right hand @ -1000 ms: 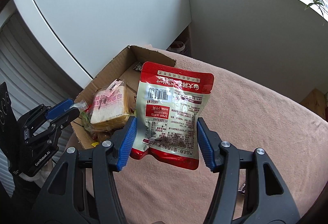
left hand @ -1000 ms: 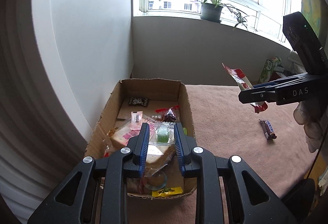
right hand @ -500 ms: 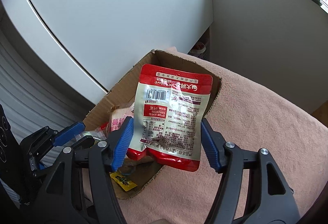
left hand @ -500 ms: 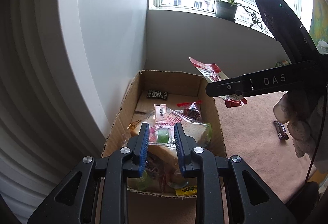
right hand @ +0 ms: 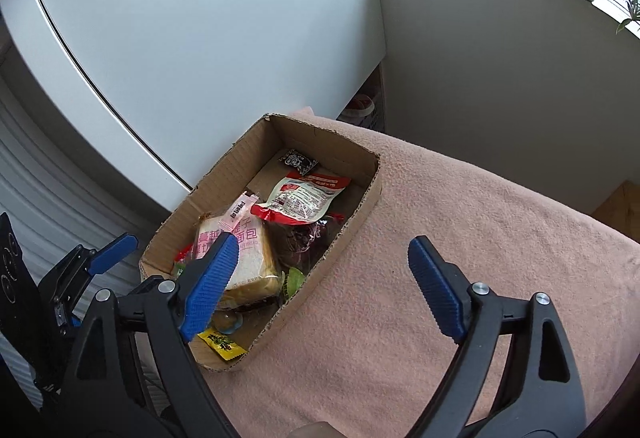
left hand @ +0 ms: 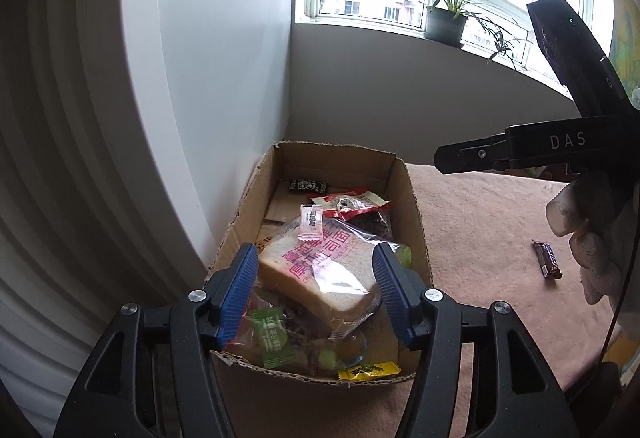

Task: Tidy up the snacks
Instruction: 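Move the right tool toward the Snickers bar on the table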

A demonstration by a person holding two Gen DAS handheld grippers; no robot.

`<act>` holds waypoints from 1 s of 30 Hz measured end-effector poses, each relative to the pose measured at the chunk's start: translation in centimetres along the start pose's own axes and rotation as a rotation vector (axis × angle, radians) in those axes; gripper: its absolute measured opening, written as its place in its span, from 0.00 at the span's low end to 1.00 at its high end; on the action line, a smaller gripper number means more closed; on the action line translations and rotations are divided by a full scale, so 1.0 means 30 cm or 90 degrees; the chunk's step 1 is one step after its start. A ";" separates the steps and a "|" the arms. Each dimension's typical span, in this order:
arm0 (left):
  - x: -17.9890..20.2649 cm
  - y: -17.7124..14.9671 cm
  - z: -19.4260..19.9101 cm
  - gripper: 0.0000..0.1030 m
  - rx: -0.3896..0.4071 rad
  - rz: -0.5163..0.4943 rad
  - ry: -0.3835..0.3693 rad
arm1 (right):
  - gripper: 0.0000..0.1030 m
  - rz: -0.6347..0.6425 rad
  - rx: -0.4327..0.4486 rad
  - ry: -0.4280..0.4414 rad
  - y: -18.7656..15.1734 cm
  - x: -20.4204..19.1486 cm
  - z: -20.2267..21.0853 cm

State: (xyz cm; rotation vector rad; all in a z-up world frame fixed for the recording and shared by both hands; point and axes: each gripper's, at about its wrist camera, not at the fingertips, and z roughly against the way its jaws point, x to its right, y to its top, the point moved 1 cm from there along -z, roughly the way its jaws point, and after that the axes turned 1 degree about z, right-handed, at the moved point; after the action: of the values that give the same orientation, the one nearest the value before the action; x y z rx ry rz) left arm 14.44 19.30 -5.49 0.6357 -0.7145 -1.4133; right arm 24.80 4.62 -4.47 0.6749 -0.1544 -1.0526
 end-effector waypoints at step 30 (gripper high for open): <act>0.204 -0.222 0.196 0.65 0.008 0.001 -0.039 | 0.92 -0.175 0.005 -0.123 -0.567 0.572 0.343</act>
State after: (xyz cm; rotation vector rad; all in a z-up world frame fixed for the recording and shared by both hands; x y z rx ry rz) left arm 5.78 12.90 -6.39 0.6028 -0.7723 -1.4335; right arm 16.30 -19.71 -9.55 0.6120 -0.2385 -1.3833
